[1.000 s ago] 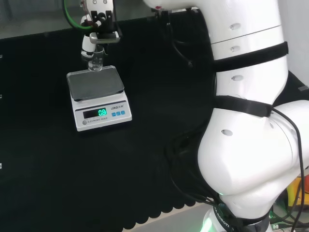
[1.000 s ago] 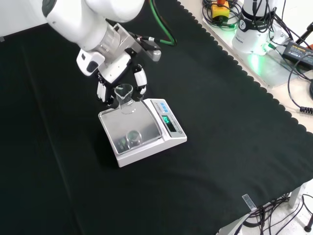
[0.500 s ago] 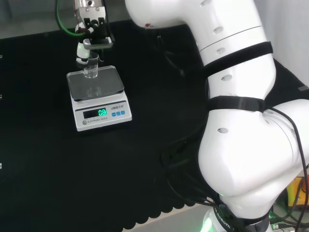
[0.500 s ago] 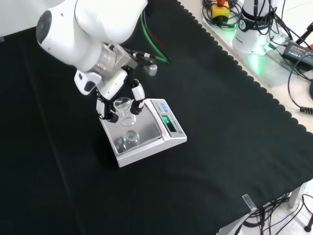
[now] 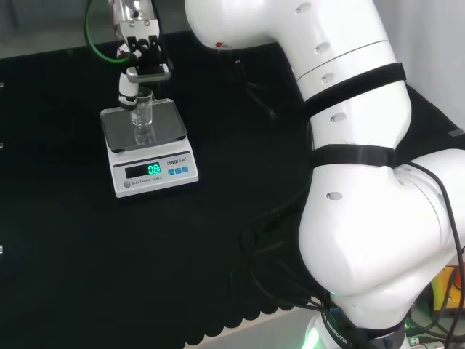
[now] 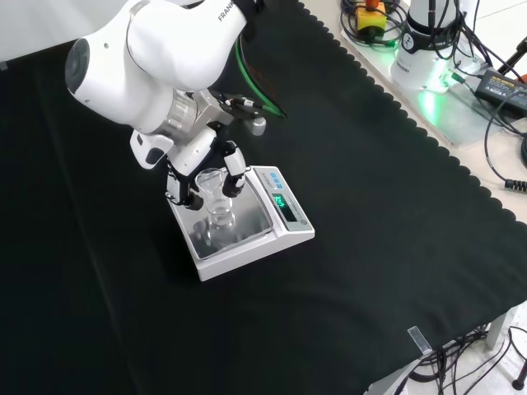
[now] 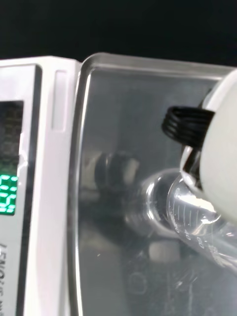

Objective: Put the beaker on the electronic balance.

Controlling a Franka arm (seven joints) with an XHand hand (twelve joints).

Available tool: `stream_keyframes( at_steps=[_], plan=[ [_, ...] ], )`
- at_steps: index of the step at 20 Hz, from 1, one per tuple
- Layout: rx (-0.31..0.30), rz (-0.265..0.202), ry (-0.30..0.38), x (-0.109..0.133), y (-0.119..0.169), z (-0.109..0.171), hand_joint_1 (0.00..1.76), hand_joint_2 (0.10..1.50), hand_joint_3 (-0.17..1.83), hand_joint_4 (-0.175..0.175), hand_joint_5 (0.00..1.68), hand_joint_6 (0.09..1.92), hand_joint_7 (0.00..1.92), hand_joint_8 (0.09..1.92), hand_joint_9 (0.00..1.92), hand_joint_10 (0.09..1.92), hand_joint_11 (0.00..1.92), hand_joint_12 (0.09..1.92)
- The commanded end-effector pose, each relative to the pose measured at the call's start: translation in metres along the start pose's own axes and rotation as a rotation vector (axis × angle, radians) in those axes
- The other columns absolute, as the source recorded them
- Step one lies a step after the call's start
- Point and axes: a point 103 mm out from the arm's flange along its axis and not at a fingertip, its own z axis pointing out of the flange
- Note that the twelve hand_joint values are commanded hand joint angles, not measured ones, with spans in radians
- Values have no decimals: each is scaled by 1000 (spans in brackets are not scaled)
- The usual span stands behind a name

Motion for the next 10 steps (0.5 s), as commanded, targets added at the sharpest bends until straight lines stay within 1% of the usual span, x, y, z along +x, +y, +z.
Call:
stream_keyframes(
  at_steps=[1,3,4,5,8,10],
  plan=[
    [4,33,-6,-1,-2,7,1324,612,935,-175,685,923,690,942,1034,648,1236,656],
    [6,43,-9,8,-2,11,1324,612,935,-175,685,923,691,943,1034,649,1236,656],
    [8,33,18,-9,-3,11,1324,612,935,-175,685,923,691,943,1034,649,1235,656],
    [8,37,18,-15,-4,11,1323,612,935,-175,685,923,691,943,1033,650,1235,656],
    [7,24,18,-19,-4,11,1323,612,935,-175,685,924,691,944,1033,651,1235,656],
    [8,5,-19,-15,-4,11,1303,601,942,-175,685,924,691,936,1039,645,1252,661]
  ],
)
